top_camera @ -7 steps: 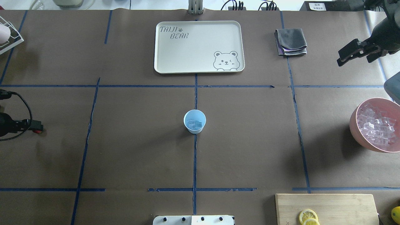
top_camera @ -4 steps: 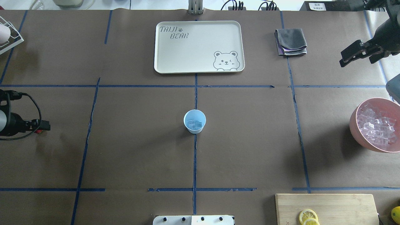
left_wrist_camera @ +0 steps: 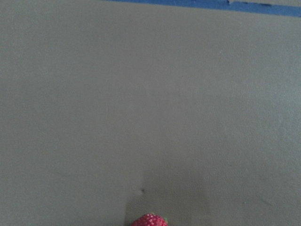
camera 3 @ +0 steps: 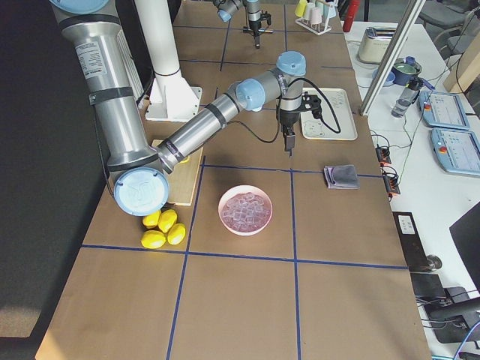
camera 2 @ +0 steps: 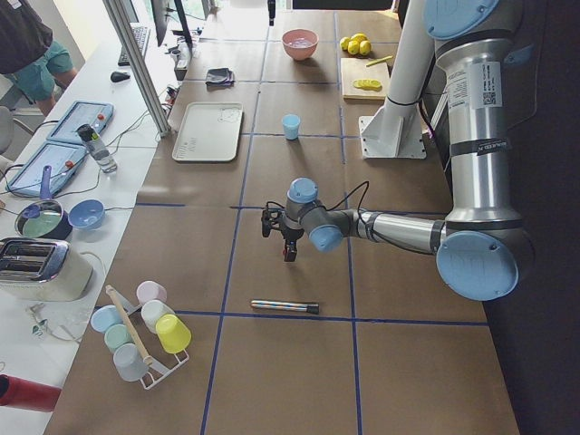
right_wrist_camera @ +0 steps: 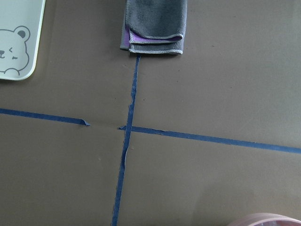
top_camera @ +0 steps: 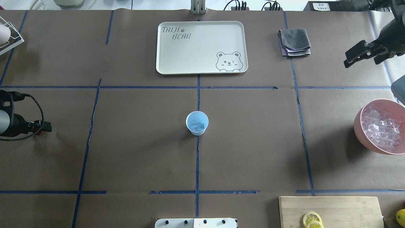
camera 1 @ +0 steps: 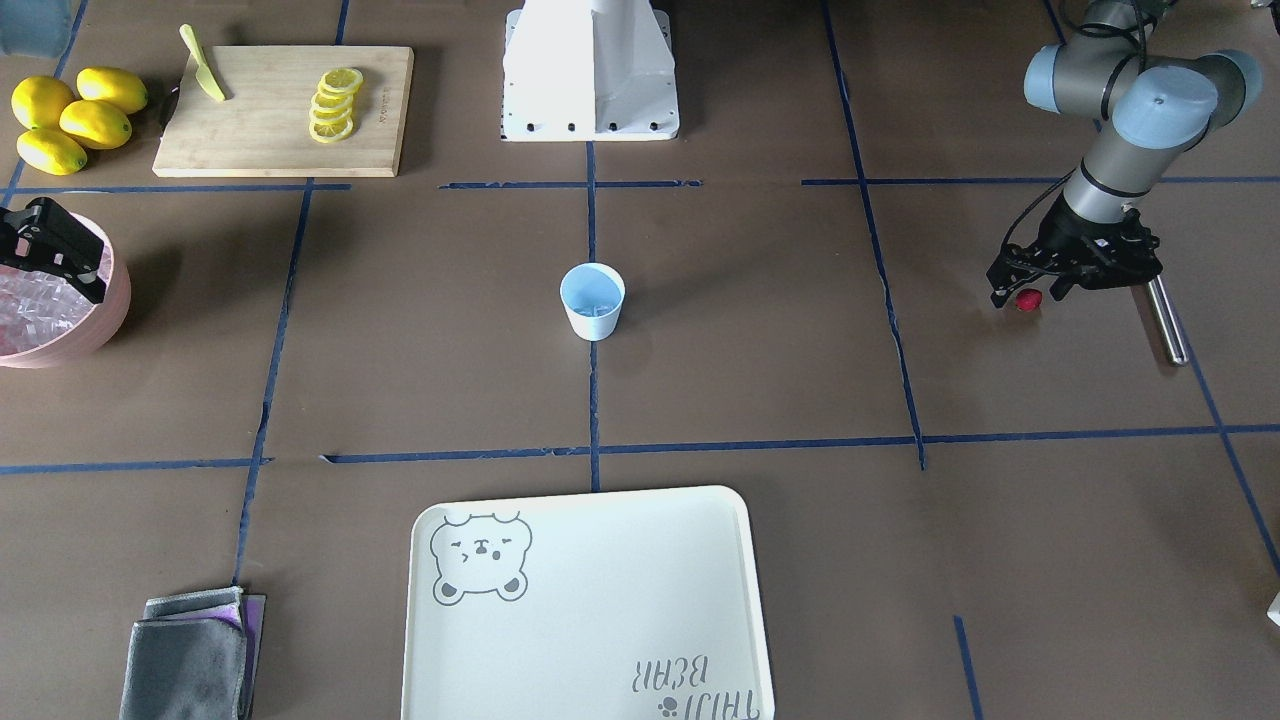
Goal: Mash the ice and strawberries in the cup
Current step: 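Lower the left gripper onto the red strawberry and grasp it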
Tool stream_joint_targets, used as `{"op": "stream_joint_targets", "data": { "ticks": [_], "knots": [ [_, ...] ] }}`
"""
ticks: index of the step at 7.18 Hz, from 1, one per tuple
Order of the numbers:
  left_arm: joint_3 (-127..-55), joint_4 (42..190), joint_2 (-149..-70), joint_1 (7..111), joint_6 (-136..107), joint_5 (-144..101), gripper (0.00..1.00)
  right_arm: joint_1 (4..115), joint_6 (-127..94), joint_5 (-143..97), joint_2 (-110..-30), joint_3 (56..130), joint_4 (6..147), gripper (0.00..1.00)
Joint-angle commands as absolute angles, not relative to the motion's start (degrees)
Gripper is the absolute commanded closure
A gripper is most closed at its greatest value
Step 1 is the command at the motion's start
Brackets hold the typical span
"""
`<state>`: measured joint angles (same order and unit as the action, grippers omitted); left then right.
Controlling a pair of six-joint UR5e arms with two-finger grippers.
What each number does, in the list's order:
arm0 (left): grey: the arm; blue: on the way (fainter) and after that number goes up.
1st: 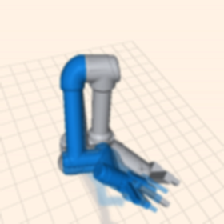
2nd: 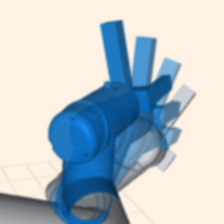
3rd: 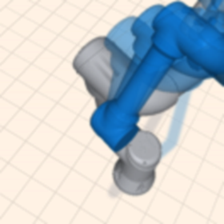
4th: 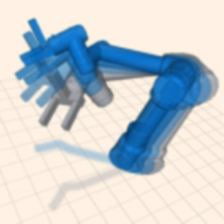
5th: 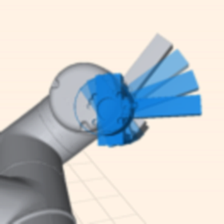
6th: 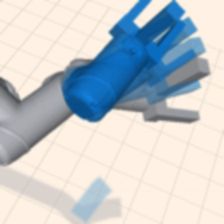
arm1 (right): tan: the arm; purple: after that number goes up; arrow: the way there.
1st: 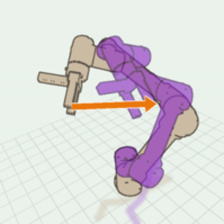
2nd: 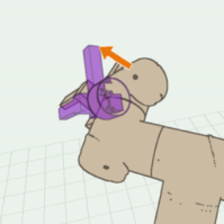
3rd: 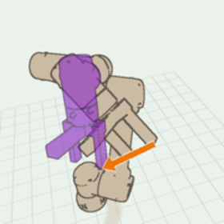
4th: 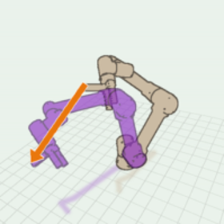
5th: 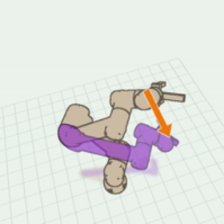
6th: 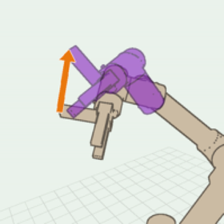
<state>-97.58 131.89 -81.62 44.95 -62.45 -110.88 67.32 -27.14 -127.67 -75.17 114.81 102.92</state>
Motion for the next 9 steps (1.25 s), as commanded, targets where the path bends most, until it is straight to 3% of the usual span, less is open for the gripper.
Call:
{"op": "stream_joint_targets", "data": {
  "ticks": [1, 7, 9],
  "knots": [
    [-97.6, 131.8, -81.4, 45.0, -62.5, -110.9, 0.19, 67.3, -27.3, -127.7, -75.2, 115.0, 102.9, 0.0],
    [-97.5, 131.8, -81.3, 45.1, -62.5, -110.9, 0.4, 67.2, -27.3, -127.5, -75.2, 114.8, 102.9, 0.0],
    [-97.6, 131.9, -81.2, 45.2, -62.4, -110.8, 0.65, 67.2, -27.4, -127.5, -75.2, 114.8, 102.9, 0.0]
  ]
}}
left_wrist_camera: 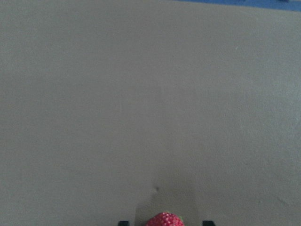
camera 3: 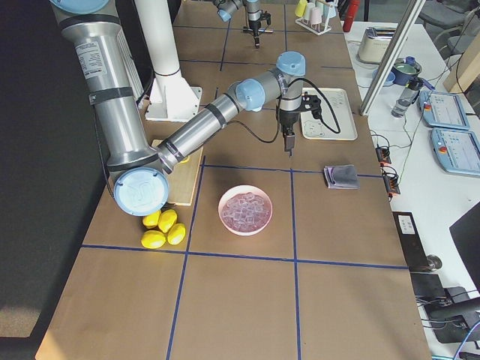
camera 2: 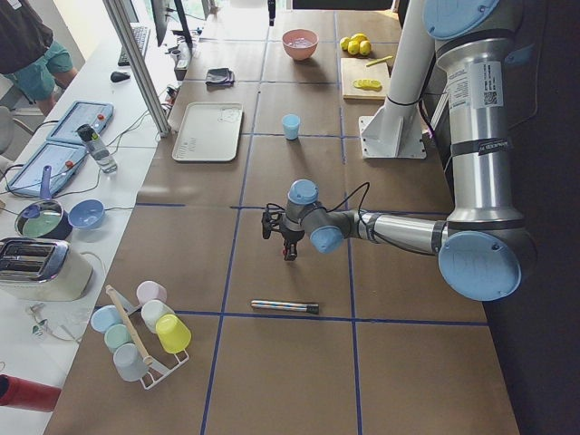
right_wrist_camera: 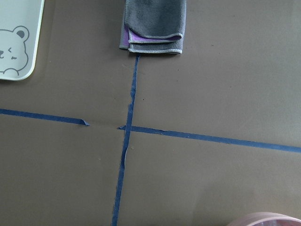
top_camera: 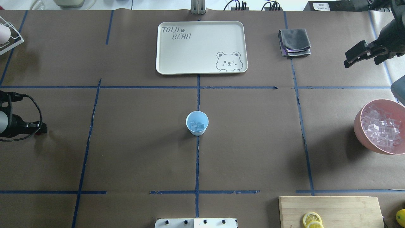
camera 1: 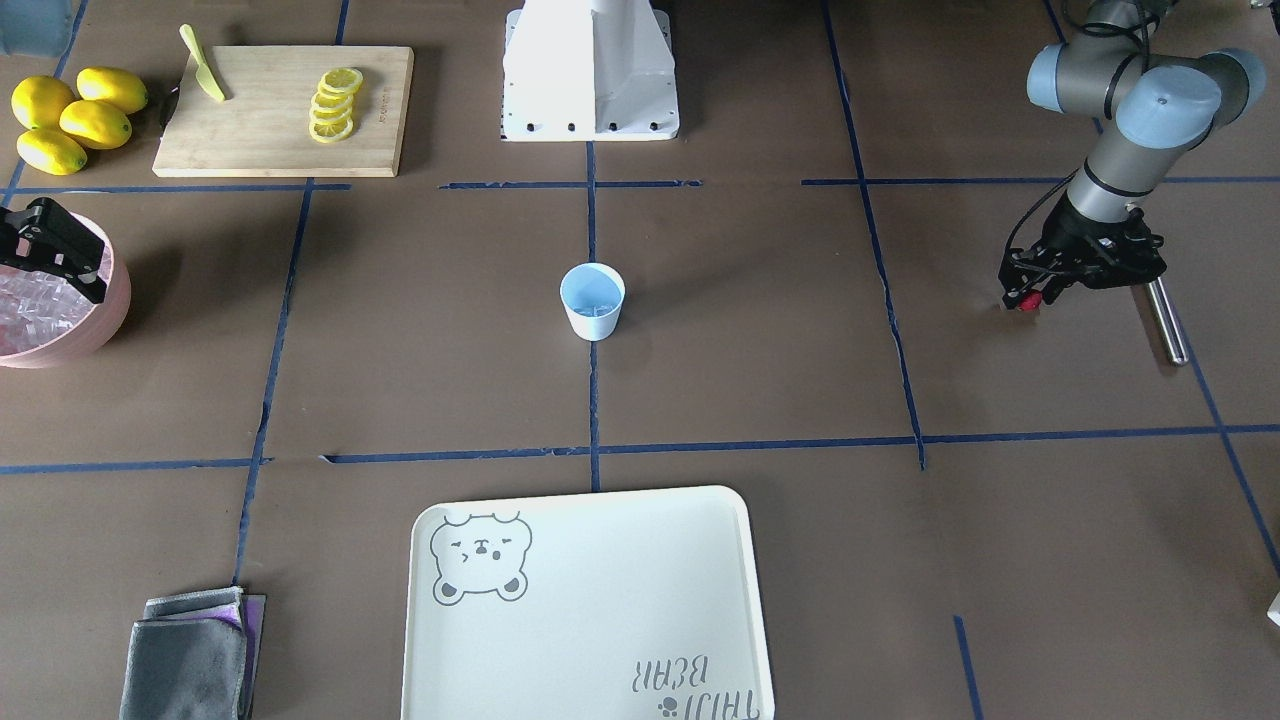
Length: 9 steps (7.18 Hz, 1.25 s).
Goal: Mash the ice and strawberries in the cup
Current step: 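Lower the left gripper onto the red strawberry and grasp it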
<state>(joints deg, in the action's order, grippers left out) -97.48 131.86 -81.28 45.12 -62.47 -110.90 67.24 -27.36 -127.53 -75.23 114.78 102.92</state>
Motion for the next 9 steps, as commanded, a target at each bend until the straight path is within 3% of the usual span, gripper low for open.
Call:
{"op": "stream_joint_targets", "data": {
  "ticks": [1, 2, 3, 7, 9],
  "knots": [
    [-97.9, 131.8, -81.0, 45.3, -62.4, -110.8, 0.81, 67.2, -27.4, -127.6, -75.2, 114.9, 102.9, 0.0],
    [-98.3, 131.8, -80.9, 45.6, -62.4, -111.1, 0.92, 67.2, -27.4, -127.5, -75.2, 114.9, 102.9, 0.0],
    [-99.6, 131.2, -80.9, 45.9, -62.4, -111.5, 0.96, 67.2, -27.4, -127.6, -75.2, 114.9, 102.9, 0.0],
    [-110.5, 117.7, -83.0, 49.2, -62.5, -116.0, 1.0, 67.3, -27.3, -127.5, -76.6, 115.3, 102.8, 0.0],
    [-117.2, 103.2, -91.8, 49.0, -64.3, -115.8, 1.0, 67.5, -26.6, -127.4, -77.7, 115.4, 102.7, 0.0]
  ]
}}
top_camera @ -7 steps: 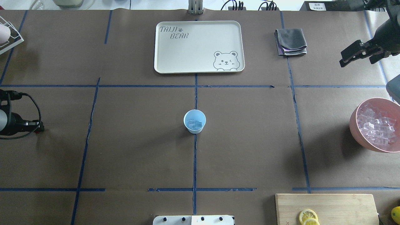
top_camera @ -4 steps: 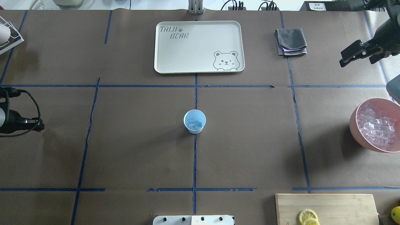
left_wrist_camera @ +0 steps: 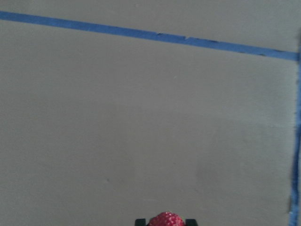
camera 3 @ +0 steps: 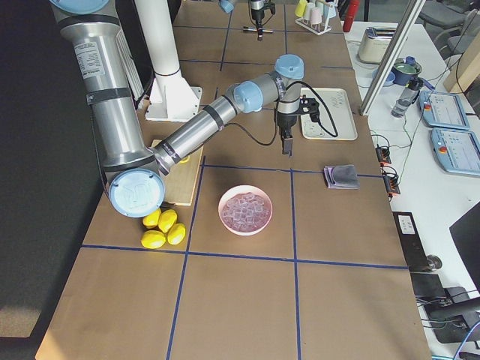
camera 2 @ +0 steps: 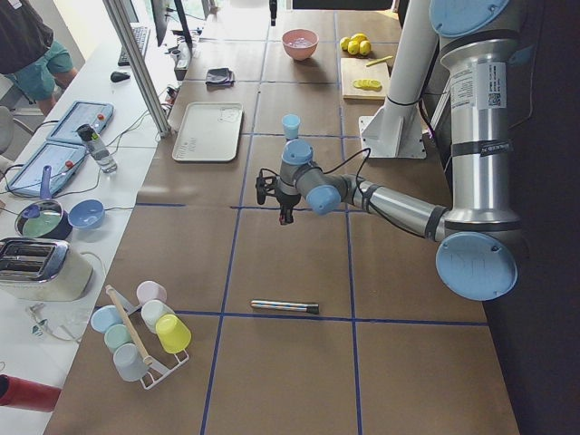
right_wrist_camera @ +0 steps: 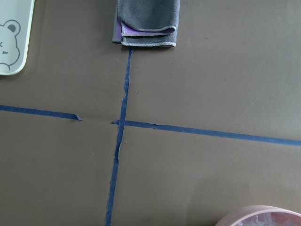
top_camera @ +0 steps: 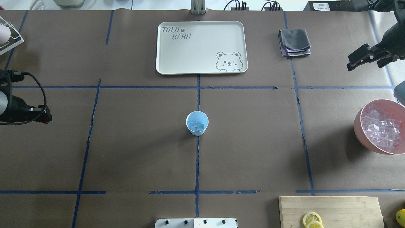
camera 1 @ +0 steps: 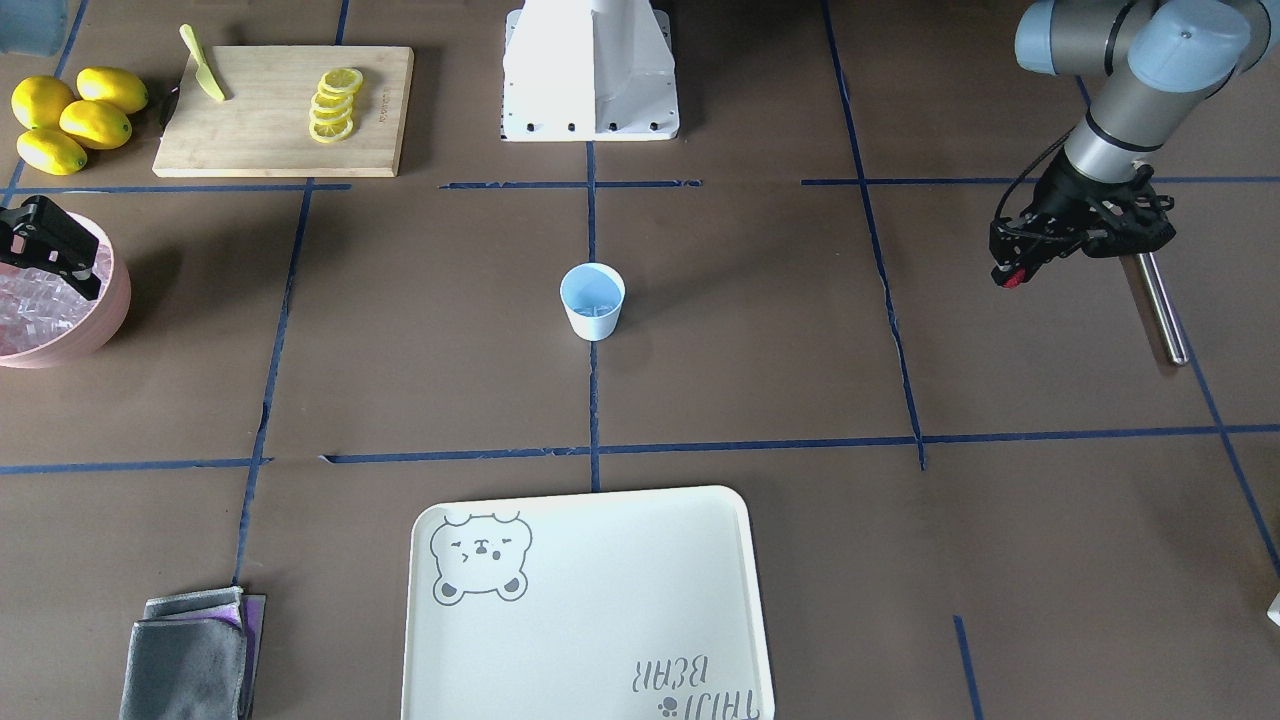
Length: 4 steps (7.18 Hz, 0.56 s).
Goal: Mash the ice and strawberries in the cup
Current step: 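Carry the strawberry with the left gripper over the light-blue cup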
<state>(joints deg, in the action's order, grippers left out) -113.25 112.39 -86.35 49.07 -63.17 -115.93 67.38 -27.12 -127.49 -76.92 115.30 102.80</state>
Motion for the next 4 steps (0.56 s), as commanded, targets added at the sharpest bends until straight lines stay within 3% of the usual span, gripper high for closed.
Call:
{"op": "stream_joint_targets", "data": {
  "ticks": [1, 3, 4],
  "knots": [
    [-117.6, 96.6, -99.7, 48.3, -68.7, -115.8, 1.0, 68.2, -26.0, -127.4, -79.3, 115.1, 100.5, 0.0],
    [-117.1, 84.2, -114.1, 41.0, -76.8, -115.2, 1.0, 72.3, -19.3, -127.9, -83.7, 114.5, 98.1, 0.0],
    [-115.8, 84.0, -117.5, 37.7, -81.4, -113.2, 1.0, 75.3, -14.9, -130.1, -86.7, 114.0, 98.0, 0.0]
  ]
}}
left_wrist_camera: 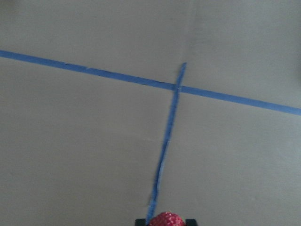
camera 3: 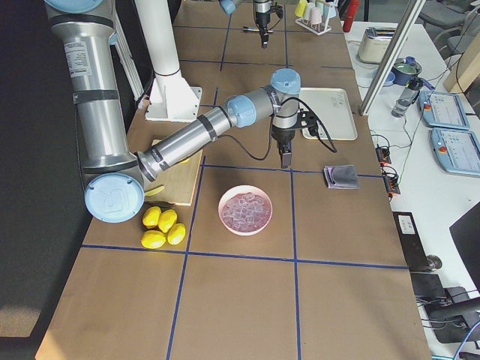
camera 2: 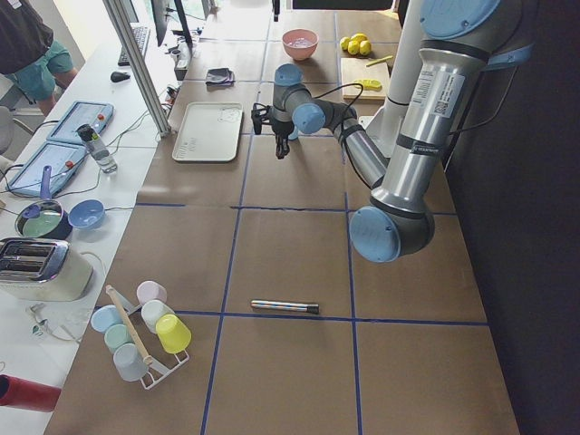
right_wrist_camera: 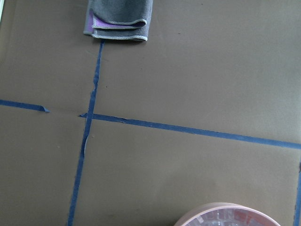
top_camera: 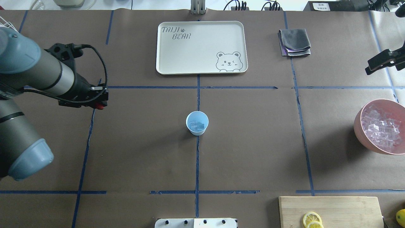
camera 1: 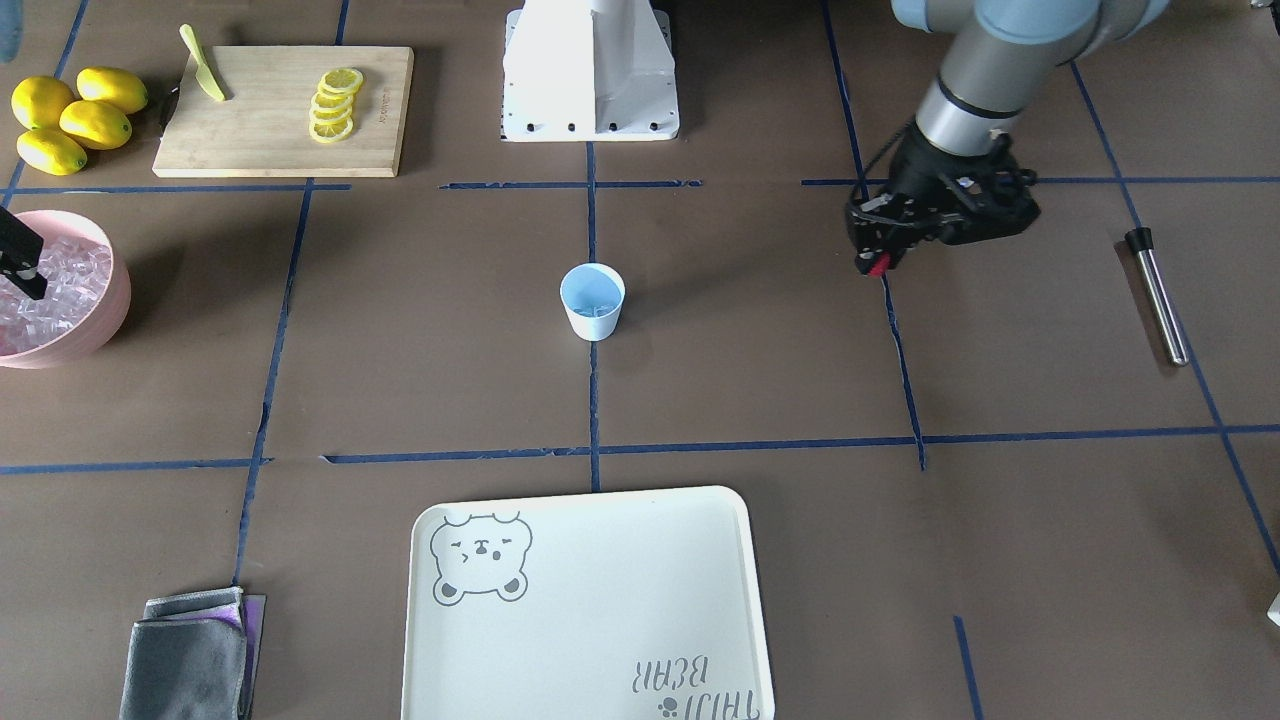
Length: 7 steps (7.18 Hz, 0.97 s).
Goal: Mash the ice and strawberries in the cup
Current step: 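Carry the strawberry with the left gripper over the light-blue cup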
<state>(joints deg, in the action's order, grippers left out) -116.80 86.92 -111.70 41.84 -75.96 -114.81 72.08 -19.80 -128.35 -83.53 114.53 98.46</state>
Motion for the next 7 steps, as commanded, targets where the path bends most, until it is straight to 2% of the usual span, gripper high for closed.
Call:
{"op": "stream_joint_targets", "data": {
  "ticks": [1, 3, 5, 7],
  "knots": [
    [-113.0, 84.3, -121.2, 35.7, -83.0, -111.1, 1.0, 80.2, -8.2, -133.1, -88.1, 111.3, 98.0, 0.0],
    [-105.2, 84.9, -128.9, 34.5, -86.6, -111.2, 1.0, 86.5, 1.9, -134.6, -91.3, 107.7, 97.9, 0.0],
    [-100.8, 87.7, -132.5, 33.3, -88.7, -110.8, 1.0, 88.9, 4.0, -134.7, -95.1, 104.7, 90.9, 0.0],
    [-95.9, 91.7, -136.0, 32.3, -90.7, -110.5, 1.0, 89.4, 3.7, -138.4, -95.6, 99.4, 84.9, 0.0]
  ]
}}
